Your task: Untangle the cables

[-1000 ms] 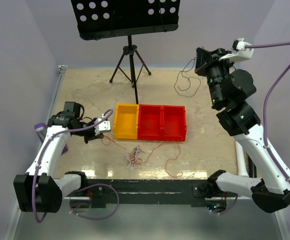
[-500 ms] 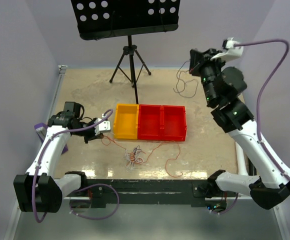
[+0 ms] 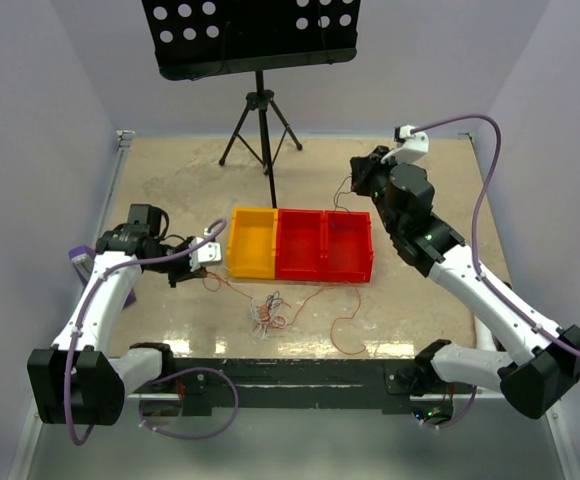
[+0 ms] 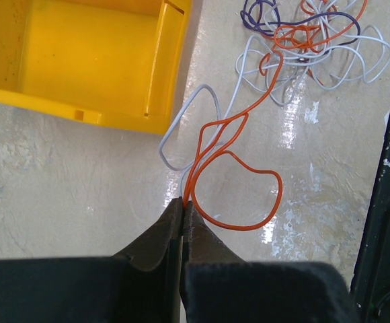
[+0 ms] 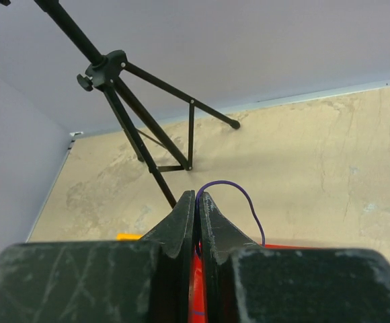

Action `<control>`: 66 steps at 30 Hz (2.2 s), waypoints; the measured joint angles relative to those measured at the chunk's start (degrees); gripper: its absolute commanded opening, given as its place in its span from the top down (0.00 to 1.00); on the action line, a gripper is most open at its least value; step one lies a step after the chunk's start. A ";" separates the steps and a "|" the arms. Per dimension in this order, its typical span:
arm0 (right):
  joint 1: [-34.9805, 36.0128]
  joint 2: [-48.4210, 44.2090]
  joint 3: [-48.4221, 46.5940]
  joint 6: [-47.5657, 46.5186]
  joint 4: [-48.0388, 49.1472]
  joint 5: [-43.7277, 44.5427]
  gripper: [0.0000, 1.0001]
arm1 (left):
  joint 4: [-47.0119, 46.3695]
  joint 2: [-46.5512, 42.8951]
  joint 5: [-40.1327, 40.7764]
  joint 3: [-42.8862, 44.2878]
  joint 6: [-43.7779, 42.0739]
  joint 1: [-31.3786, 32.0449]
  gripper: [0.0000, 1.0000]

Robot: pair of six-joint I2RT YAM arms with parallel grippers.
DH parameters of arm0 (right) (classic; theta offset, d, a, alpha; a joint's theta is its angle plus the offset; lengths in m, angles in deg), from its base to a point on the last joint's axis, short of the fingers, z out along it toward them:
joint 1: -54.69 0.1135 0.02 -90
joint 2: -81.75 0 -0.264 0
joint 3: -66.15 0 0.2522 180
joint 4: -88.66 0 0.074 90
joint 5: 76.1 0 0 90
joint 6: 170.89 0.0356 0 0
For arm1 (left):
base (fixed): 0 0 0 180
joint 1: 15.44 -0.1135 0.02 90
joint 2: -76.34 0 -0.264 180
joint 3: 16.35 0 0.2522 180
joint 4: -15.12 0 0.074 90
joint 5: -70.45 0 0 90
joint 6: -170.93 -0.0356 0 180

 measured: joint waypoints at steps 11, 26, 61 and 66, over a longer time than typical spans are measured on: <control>0.00 1.51 7.08 1.70 3.21 2.95 1.00 | -0.07 -0.17 0.02 -0.81 0.00 0.00 1.00; 0.00 14.75 10.27 5.60 -0.31 6.82 1.00 | -0.07 -0.17 -0.02 -0.81 0.00 0.00 0.99; 12.66 -8.59 27.69 28.57 -18.16 1.46 0.20 | -1.09 -0.07 -1.07 -0.79 2.01 0.00 0.99; 13.33 -7.52 29.64 32.96 -22.21 1.73 0.20 | -1.09 0.13 -1.07 -0.79 2.01 0.00 0.99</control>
